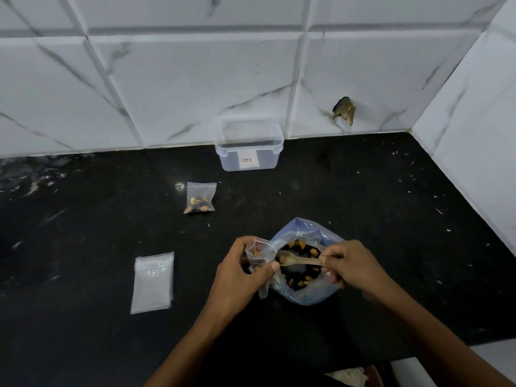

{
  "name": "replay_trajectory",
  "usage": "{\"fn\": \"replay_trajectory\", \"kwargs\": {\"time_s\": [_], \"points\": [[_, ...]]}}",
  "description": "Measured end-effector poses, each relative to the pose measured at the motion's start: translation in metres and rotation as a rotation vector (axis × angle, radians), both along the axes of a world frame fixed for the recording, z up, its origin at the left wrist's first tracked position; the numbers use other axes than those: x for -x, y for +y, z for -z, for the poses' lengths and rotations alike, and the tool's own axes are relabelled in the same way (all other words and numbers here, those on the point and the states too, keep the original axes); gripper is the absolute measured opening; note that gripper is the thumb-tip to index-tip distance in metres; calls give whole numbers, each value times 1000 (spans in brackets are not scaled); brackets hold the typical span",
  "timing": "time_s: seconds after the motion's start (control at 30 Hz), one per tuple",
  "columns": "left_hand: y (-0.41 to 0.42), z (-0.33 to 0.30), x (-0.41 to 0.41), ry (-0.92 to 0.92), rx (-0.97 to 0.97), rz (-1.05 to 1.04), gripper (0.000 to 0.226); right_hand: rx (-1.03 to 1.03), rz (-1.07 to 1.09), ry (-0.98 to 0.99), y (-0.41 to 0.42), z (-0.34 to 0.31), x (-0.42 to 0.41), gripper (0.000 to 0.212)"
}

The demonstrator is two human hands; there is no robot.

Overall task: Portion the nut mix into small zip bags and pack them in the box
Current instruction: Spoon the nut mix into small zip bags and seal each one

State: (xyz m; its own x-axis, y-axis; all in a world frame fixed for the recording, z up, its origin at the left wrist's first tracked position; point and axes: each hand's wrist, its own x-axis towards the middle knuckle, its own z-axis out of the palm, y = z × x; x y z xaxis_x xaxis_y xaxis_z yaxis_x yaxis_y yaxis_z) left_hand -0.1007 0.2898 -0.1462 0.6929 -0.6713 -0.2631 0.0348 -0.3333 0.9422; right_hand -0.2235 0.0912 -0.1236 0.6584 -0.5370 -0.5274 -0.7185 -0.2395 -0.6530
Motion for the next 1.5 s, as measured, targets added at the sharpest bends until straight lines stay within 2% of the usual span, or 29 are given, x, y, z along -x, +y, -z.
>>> {"fn": "replay_trajectory", "kwargs": {"time_s": [0.2,0.4,0.47,0.63,0.73,0.8,0.87,0.97,1.07,1.17,1.4,1.5], "points": [[4,-2,-1,-53,-16,10,40,-19,27,-25,-14,-26,22,12],[3,-4,3,-163,-46,35,52,-53,63,-199,-7,-72,26,15],[2,-4,4,-199,-42,51,56,33,-1,-238,1,-85,22,14],[-2,-7,7,-194,-17,52,57,512,-276,-313,29,-93,12,12],[-1,-8,6,-180,-6,23,54,760,-525,-429,41,-84,12,10],[-1,-8,5,-170,1,12,51,889,-701,-436,46,-81,14,15],[-1,-8,4,-165,6,3,50,959,-795,-429,49,-80,15,22],[-2,-9,5,-157,6,-5,51,996,-804,-448,49,-79,17,23],[-1,-10,5,-164,15,-23,47,846,-570,-488,43,-85,16,16],[3,-10,5,-149,1,-17,44,658,-303,-317,22,-92,14,10],[12,-1,6,-115,-55,26,47,606,-453,104,-3,-40,17,12],[10,-1,8,-89,-56,64,51,645,-429,128,4,-20,10,18]]}}
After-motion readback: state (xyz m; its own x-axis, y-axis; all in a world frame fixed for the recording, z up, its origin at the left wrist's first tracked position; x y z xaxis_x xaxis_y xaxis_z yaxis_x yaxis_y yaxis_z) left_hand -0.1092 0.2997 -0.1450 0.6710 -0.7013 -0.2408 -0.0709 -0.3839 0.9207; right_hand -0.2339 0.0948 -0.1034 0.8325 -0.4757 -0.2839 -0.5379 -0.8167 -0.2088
